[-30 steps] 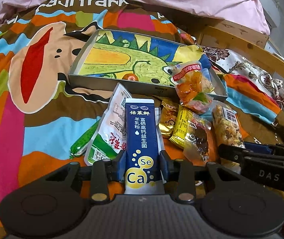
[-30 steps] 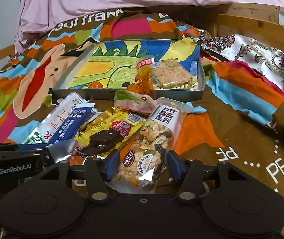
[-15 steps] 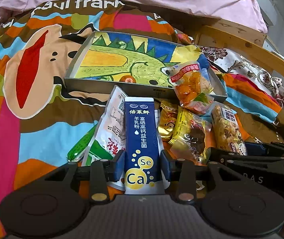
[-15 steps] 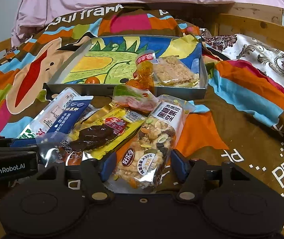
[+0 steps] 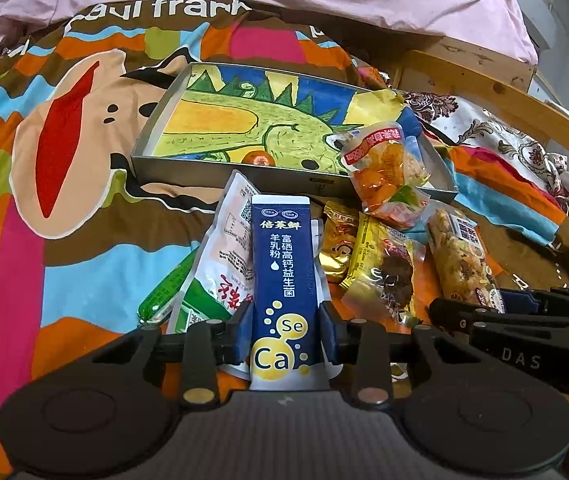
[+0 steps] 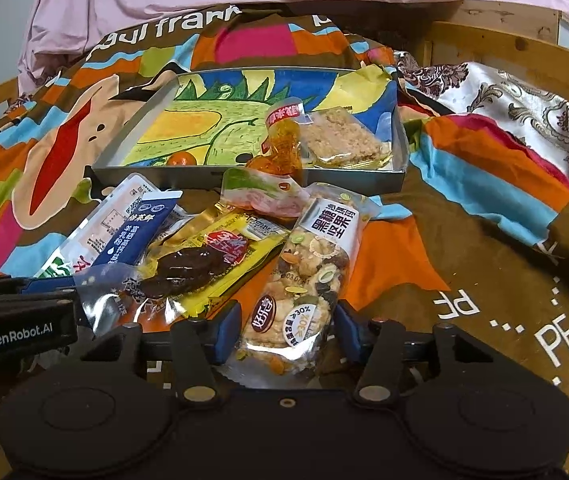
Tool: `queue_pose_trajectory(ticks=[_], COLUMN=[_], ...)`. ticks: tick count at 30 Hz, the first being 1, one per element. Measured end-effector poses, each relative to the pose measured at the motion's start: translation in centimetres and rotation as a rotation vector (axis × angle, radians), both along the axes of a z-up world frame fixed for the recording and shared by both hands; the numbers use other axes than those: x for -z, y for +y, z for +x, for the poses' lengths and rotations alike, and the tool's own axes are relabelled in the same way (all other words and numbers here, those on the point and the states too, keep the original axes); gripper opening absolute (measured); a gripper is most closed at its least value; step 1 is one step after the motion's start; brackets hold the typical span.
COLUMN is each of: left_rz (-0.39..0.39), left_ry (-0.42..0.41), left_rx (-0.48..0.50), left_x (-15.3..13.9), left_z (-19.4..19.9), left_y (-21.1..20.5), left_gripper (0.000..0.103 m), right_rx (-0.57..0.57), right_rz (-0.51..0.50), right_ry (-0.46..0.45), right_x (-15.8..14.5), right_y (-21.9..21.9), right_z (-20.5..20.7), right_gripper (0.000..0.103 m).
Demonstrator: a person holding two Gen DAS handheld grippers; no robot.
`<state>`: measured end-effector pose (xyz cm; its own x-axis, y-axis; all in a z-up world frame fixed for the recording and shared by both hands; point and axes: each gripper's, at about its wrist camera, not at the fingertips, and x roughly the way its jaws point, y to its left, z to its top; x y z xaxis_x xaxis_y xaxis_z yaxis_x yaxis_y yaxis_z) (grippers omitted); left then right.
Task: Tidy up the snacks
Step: 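Grasp the nut bar pack with right tool while left tool holds the milk box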
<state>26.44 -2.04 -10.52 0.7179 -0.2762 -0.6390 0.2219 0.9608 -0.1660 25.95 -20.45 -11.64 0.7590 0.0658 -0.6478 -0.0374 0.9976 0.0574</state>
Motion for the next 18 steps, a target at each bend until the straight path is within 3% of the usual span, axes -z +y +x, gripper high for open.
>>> queue_pose_trajectory(ticks=[5, 9, 18], left_rz=[0.004, 0.013, -0.004], left_ry=[-0.004, -0.016, -0.052], left_rx=[0.003, -0.003, -0.031], left_x=[0.1, 0.0, -1.3], left_z=[0.0, -0.2, -1.5], left_y=[0.0, -0.2, -0.1], left_gripper=[0.040, 0.035, 0.032], right_rx=[0.004, -0.001, -0.032], right_rz=[-0.010, -0.048, -0.265], right_ry=[-0.007, -0.013, -0.093], right_x=[-0.1, -0.3, -1.0], right_y=[0.2, 0.3, 1.5], right_z=[-0.2, -0.7, -2.7], right_gripper=[0.052, 0.049, 0.045])
